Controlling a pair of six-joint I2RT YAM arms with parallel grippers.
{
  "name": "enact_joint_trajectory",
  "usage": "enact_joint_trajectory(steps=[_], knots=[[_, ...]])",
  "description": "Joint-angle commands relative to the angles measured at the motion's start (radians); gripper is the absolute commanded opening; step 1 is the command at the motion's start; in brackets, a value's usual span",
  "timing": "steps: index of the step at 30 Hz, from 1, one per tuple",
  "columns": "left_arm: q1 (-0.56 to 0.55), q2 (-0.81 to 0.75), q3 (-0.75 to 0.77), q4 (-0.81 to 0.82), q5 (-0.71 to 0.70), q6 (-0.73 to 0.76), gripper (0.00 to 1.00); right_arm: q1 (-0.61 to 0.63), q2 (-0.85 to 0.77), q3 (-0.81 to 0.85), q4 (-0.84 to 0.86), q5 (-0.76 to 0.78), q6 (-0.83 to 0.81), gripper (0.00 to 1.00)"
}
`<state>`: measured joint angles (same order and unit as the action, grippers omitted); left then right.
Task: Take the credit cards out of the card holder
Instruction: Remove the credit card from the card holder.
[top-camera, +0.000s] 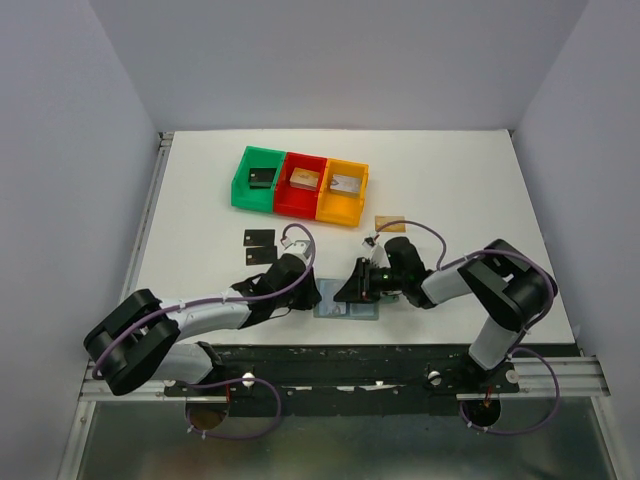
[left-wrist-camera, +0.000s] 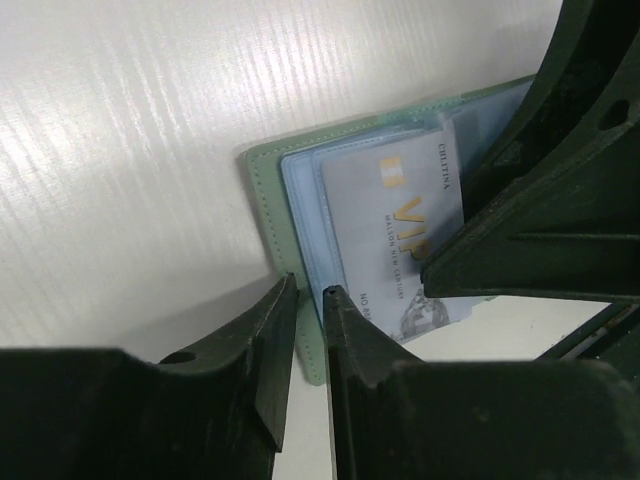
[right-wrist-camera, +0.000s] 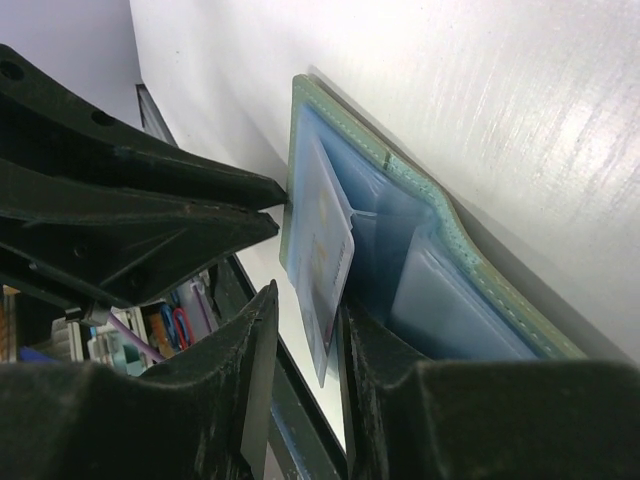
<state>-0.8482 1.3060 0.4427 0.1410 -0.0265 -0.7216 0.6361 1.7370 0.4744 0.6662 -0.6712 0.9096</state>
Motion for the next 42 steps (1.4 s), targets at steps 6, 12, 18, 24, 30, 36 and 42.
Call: enact_joint_trajectory(steps=[6,12,18,24,30,36,42], knots=[[0.008,0.006,-0.007,-0.041,-0.029,0.021,0.17,0.008,-0.063,0.026,-0.126,0.027,-0.071,0.37],[0.015,0.015,-0.009,-0.041,-0.032,0.019,0.01,0.008,-0.094,0.032,-0.183,0.035,-0.095,0.37],[0.024,0.001,-0.01,-0.047,-0.036,0.022,0.0,0.002,-0.123,0.027,-0.223,0.048,-0.117,0.36],[0.031,0.001,-0.021,-0.046,-0.041,0.013,0.0,-0.004,-0.151,-0.003,-0.191,0.053,-0.11,0.34],[0.035,0.021,-0.03,-0.035,-0.039,0.002,0.0,-0.012,-0.163,-0.023,-0.142,0.042,-0.092,0.34],[0.037,0.024,-0.041,-0.032,-0.044,-0.007,0.0,-0.021,-0.178,-0.036,-0.143,0.044,-0.092,0.33],[0.046,0.035,-0.047,-0.035,-0.053,-0.021,0.0,-0.035,-0.2,-0.056,-0.143,0.039,-0.094,0.31]])
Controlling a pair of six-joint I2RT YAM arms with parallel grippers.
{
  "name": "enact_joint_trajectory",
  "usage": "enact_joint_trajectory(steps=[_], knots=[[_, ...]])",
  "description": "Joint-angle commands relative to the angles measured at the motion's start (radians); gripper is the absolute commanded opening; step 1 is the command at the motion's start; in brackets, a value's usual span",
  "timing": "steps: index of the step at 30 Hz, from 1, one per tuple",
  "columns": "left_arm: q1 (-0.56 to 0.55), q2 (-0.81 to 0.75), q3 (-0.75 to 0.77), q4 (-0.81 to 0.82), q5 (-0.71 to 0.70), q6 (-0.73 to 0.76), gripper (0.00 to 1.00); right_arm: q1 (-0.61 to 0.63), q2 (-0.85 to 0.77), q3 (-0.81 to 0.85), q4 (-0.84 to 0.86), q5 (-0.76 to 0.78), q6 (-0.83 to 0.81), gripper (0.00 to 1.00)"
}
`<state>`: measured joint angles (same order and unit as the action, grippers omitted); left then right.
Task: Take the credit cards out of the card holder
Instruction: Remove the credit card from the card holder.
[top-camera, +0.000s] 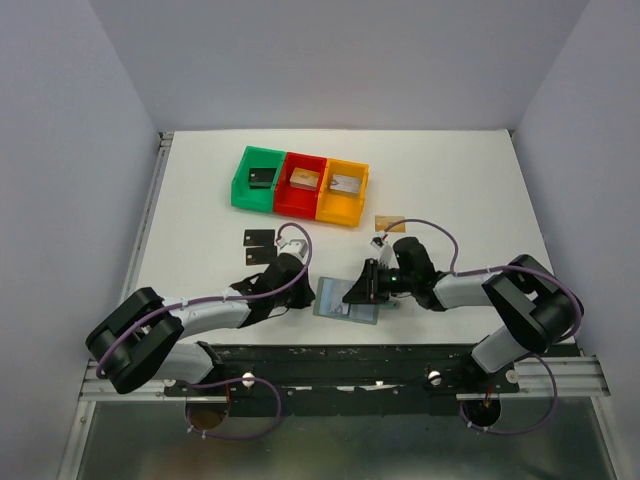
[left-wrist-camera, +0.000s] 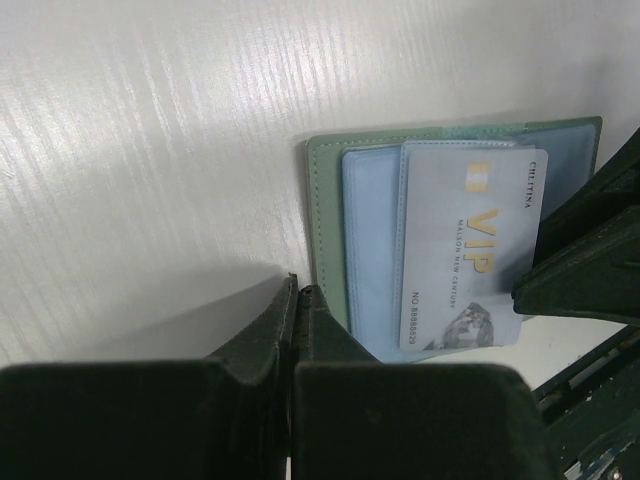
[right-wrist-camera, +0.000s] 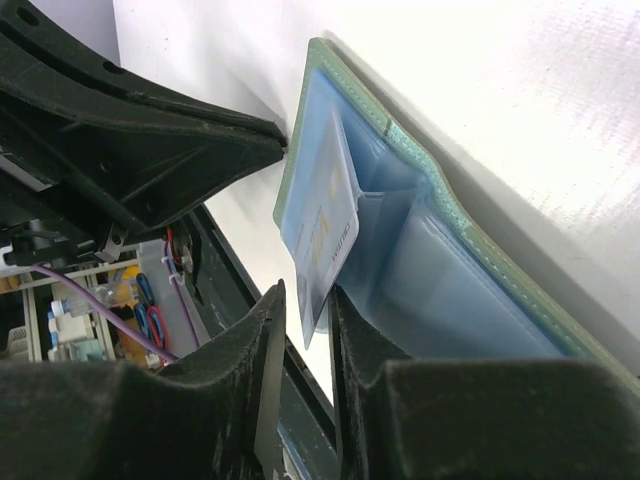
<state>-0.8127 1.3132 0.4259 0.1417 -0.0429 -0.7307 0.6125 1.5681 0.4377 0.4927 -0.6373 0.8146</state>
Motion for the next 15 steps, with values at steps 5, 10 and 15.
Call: enact_joint_trajectory(steps=[5,10,15], knots=[[0.012,0.04,-0.036,-0.031,-0.035,-0.019,0.0,-0.016,-0.045,-0.025,0.03,-0.001,0.003,0.3],[0.012,0.029,-0.041,-0.031,-0.035,-0.022,0.0,-0.03,-0.046,-0.031,0.026,-0.004,0.006,0.29],[0.014,-0.025,-0.044,-0.033,-0.031,-0.018,0.0,-0.045,-0.026,-0.025,0.03,-0.022,0.003,0.27]])
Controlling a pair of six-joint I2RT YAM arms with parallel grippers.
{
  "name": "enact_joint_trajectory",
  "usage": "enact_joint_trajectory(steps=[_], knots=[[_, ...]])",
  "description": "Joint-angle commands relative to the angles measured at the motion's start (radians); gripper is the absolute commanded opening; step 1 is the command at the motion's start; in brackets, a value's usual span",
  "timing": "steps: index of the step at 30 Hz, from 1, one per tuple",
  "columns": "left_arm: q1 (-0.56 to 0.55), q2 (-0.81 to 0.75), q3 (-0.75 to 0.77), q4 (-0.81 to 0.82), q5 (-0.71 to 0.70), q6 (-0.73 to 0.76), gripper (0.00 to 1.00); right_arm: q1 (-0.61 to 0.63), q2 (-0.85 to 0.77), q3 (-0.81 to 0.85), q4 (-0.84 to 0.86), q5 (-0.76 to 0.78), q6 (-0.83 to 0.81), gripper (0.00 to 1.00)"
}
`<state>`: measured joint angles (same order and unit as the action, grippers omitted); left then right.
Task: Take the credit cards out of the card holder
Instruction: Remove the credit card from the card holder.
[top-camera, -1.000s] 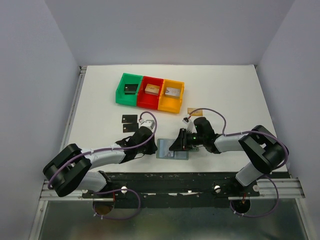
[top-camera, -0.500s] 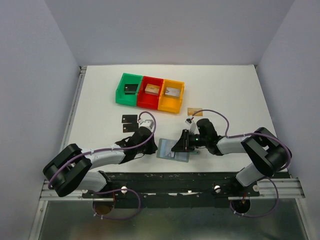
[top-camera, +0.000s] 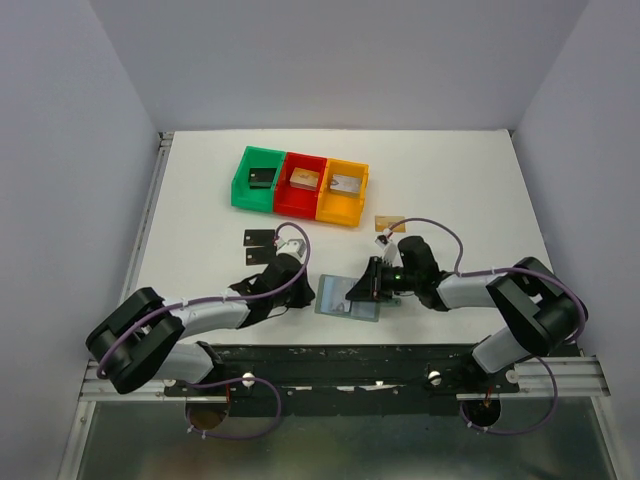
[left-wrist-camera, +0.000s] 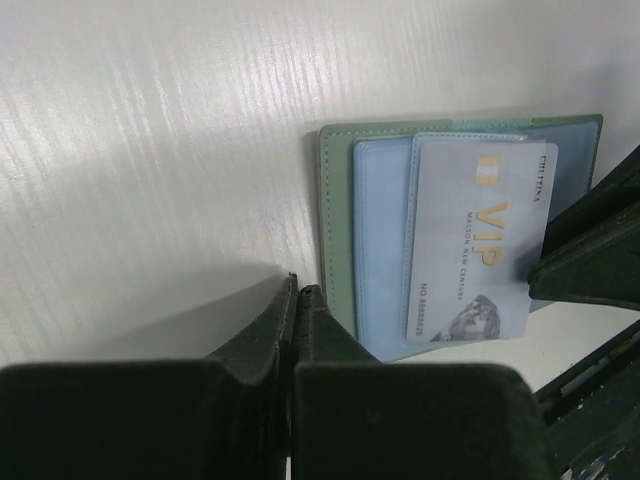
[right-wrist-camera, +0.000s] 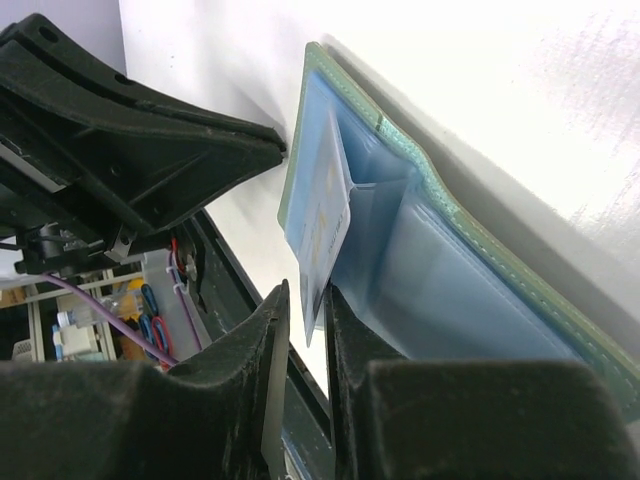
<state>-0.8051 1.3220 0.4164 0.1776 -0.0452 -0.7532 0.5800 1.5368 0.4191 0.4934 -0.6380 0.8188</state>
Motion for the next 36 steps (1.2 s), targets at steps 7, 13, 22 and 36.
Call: enact_joint_trajectory(steps=[7,13,22,36], knots=[[0.006,-0.125,-0.041,-0.035,0.001,0.014,0.0,-0.017,0.092,0.056,0.048,-0.107,0.006,0.35],[0.006,-0.107,-0.019,0.037,0.045,0.025,0.0,-0.017,0.135,0.086,0.05,-0.112,0.025,0.37],[0.003,0.061,0.051,0.108,0.151,0.035,0.0,-0.017,0.172,0.116,0.057,-0.123,0.048,0.4],[0.003,0.108,0.021,0.12,0.116,0.003,0.0,-0.017,0.233,0.136,0.125,-0.135,0.103,0.41]])
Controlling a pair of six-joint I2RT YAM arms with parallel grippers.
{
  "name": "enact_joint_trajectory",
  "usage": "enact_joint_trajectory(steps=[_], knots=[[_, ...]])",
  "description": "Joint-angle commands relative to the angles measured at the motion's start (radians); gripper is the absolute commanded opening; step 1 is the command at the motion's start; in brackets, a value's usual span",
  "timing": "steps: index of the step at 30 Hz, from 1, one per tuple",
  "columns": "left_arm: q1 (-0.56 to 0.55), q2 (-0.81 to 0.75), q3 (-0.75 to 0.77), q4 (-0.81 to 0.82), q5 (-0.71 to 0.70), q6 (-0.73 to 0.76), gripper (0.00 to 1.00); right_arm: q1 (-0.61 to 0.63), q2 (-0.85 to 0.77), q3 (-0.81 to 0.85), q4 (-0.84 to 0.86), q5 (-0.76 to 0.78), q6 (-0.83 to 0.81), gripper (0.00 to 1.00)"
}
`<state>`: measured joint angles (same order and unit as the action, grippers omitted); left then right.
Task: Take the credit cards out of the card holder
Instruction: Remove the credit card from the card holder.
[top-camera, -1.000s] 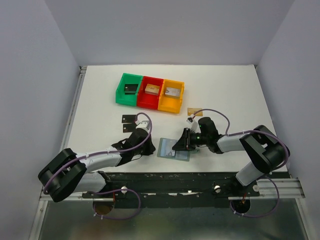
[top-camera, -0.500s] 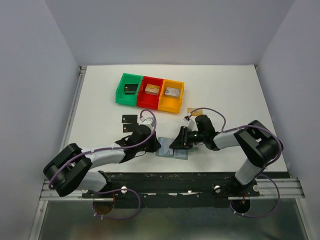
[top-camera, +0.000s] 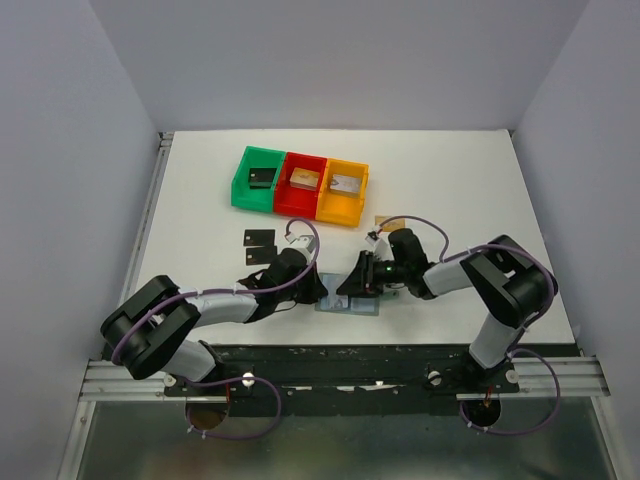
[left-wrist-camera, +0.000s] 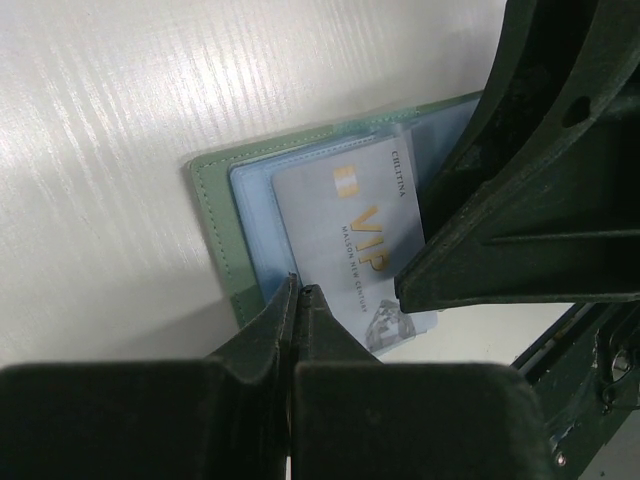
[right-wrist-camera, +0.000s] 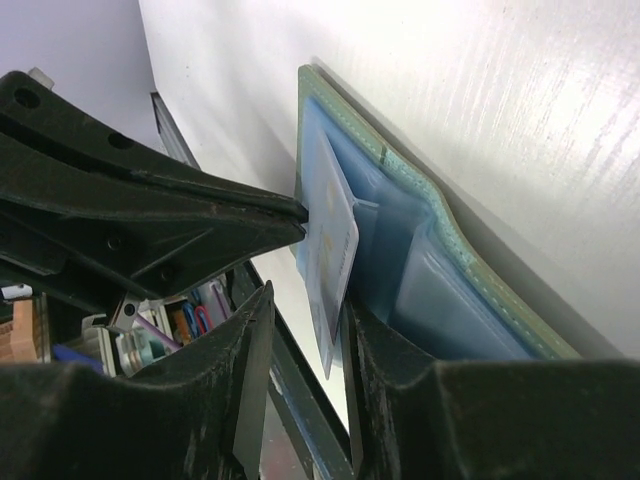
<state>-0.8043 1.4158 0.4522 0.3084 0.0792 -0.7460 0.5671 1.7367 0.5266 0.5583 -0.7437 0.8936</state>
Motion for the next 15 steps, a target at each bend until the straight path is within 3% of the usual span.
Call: enact_joint_trajectory(steps=[1,15], knots=[[0.002,0.017,-0.017,-0.009,-0.006,-0.007,0.0,-0.003,0.041,0.03,0.066,-0.031,0.034,0.41],[0.002,-0.02,-0.041,-0.031,-0.022,-0.016,0.01,0.014,0.052,0.042,0.04,-0.051,0.021,0.4]])
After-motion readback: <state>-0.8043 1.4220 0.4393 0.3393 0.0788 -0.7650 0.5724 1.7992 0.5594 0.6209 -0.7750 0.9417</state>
